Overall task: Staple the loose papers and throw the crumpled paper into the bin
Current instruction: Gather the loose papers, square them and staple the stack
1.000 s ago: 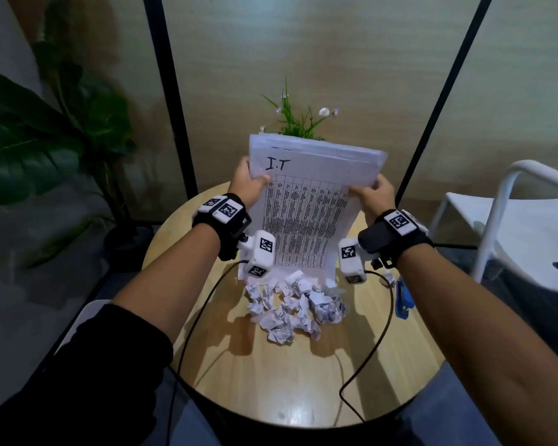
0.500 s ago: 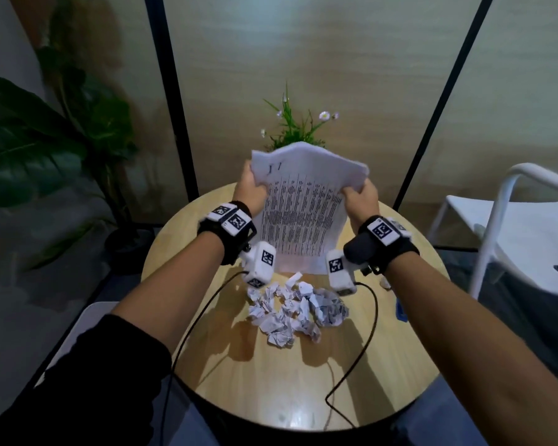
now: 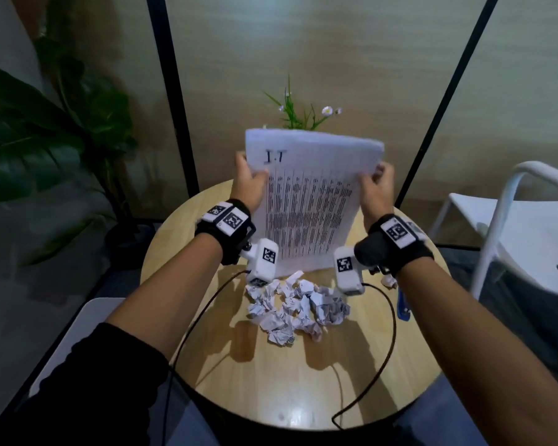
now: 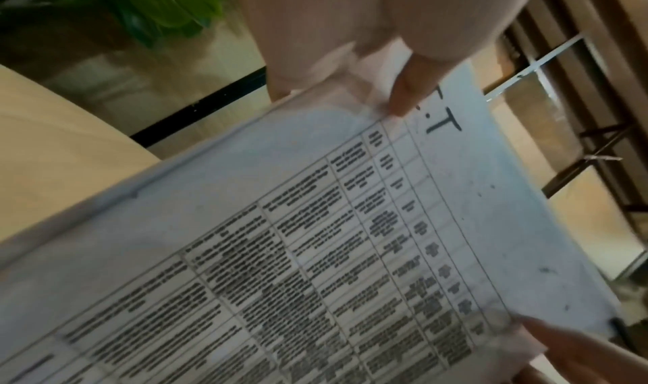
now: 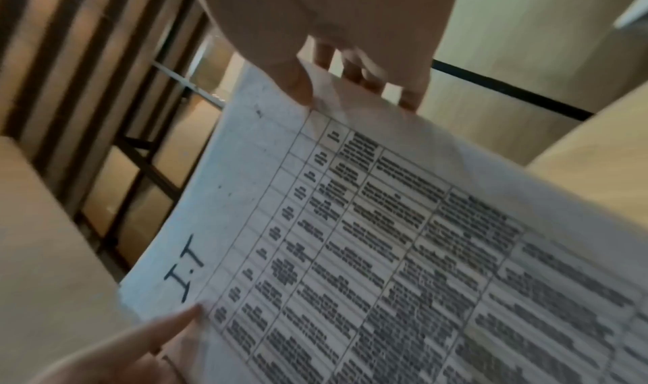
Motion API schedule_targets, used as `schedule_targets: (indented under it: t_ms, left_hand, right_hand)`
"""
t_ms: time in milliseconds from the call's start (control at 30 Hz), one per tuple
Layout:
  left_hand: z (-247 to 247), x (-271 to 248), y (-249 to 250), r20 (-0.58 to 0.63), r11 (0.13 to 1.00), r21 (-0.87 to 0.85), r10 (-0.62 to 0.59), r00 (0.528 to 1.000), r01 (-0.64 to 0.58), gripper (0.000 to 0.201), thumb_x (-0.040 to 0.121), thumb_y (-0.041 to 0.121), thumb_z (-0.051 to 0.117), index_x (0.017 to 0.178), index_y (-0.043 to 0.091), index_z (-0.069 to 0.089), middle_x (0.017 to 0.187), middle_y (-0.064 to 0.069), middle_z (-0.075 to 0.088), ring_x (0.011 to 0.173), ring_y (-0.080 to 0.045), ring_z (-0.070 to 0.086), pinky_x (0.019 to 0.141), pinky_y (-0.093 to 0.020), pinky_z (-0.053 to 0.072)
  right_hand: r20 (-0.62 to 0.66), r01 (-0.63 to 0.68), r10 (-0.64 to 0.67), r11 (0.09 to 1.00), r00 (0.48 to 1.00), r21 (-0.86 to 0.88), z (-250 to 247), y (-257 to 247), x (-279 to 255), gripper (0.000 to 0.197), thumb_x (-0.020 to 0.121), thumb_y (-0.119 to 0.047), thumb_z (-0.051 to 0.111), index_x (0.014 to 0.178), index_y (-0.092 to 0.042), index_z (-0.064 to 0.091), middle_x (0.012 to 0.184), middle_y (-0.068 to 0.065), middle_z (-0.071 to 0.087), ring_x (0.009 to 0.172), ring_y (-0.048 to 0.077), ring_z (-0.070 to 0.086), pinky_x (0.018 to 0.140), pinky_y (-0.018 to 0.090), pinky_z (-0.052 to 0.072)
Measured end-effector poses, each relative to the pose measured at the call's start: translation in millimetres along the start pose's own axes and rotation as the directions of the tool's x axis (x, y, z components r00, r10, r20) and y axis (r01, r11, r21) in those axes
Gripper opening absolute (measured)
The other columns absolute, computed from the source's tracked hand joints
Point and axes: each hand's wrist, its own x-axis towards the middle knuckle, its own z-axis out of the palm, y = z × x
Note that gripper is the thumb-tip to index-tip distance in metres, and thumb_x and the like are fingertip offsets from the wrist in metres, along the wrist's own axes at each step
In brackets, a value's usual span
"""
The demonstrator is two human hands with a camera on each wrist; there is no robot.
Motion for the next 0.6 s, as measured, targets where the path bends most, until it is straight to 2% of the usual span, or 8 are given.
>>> schedule_targets:
  t_ms: [67,133,233,300,400,467,533,600]
  left_hand:
    - [-2.2,-6.8,-12.8,0.065,0.994,0.092,-0.065,0.996,0.059,0.035,0.091,-0.005,0.046,0.119,0.009,0.03,0.119,-0.014,0.05,0.11,-0.021,0.05,0.096,-0.034,0.043]
    - [-0.4,-8.9,-24.2,0.068,0.977,0.186,-0.118,0.991,0.103,0.041,0.093,-0.004,0.042,0.131,0.003,0.031,0.128,-0.016,0.051,0.119,-0.025,0.05,0.097,-0.032,0.039]
    - [3.0,-7.4,-15.3,0.021,0.989,0.138,-0.06,0.998,0.057,0.044,0.094,-0.005,0.037,0.136,0.003,0.031,0.124,-0.007,0.052,0.118,-0.019,0.049,0.098,-0.028,0.038]
    - [6.0,-6.8,-5.2,-0.024,0.997,0.078,0.022,0.999,-0.02,0.043,0.094,-0.004,0.036,0.136,0.005,0.03,0.126,-0.007,0.052,0.114,-0.017,0.05,0.098,-0.027,0.04]
    - [14.9,-13.4,-5.2,-0.041,0.993,0.043,0.107,0.993,-0.106,0.035,0.094,-0.005,0.034,0.124,0.011,0.032,0.127,-0.012,0.052,0.11,-0.017,0.051,0.096,-0.027,0.042]
    - [20.2,-20.1,-16.2,-0.049,0.993,0.057,0.102,0.994,-0.099,0.033,0.091,-0.006,0.034,0.114,0.017,0.03,0.129,-0.019,0.048,0.114,-0.025,0.051,0.099,-0.038,0.046]
    - [22.3,-24.9,-28.9,-0.075,0.995,0.085,0.049,0.996,-0.042,0.033,0.09,-0.005,0.035,0.118,0.012,0.029,0.13,-0.02,0.041,0.121,-0.031,0.047,0.102,-0.045,0.046]
    - [22.6,-23.7,-33.0,-0.066,0.995,0.1,0.002,0.998,0.004,0.034,0.092,-0.004,0.035,0.123,0.007,0.028,0.131,-0.02,0.042,0.119,-0.028,0.047,0.101,-0.041,0.045]
  right_hand:
    - [0.048,-0.074,0.078,0.994,0.996,-0.074,-2.0,15.6,-11.1,0.034,0.09,0.002,0.047,0.122,-0.005,0.041,0.111,0.01,0.054,0.101,0.021,0.052,0.089,0.036,0.044]
    - [0.097,-0.086,0.098,0.989,0.99,-0.124,1.8,24.1,-20.4,0.04,0.091,0.004,0.043,0.132,0.0,0.041,0.12,0.01,0.054,0.104,0.02,0.051,0.089,0.032,0.043]
    - [0.046,-0.02,0.024,0.995,0.999,-0.103,10.5,10.6,-20.2,0.032,0.093,-0.003,0.045,0.125,-0.002,0.046,0.109,0.007,0.056,0.102,0.022,0.056,0.089,0.036,0.046]
    - [0.023,0.072,-0.071,0.995,0.997,-0.075,15.7,-0.3,-17.6,0.022,0.093,-0.007,0.044,0.115,-0.008,0.047,0.101,0.004,0.057,0.092,0.019,0.057,0.086,0.039,0.048]
    - [0.071,0.227,-0.221,0.97,0.973,-0.083,21.2,-4.8,-26.9,0.01,0.097,-0.014,0.042,0.107,-0.016,0.04,0.09,-0.001,0.054,0.077,0.011,0.054,0.072,0.032,0.047]
    - [0.076,0.236,-0.229,0.967,0.97,-0.099,23.5,2.6,-36.3,0.019,0.098,-0.013,0.041,0.117,-0.013,0.039,0.097,0.0,0.054,0.081,0.01,0.055,0.071,0.023,0.046]
    - [0.052,0.161,-0.156,0.98,0.986,-0.117,22.8,13.7,-41.5,0.029,0.098,-0.011,0.042,0.126,-0.008,0.037,0.104,0.002,0.053,0.091,0.016,0.055,0.078,0.028,0.048]
    - [0.028,0.071,-0.067,0.987,0.997,-0.143,22.0,15.5,-39.2,0.032,0.096,-0.01,0.045,0.127,-0.006,0.039,0.102,0.002,0.054,0.092,0.018,0.054,0.083,0.038,0.049]
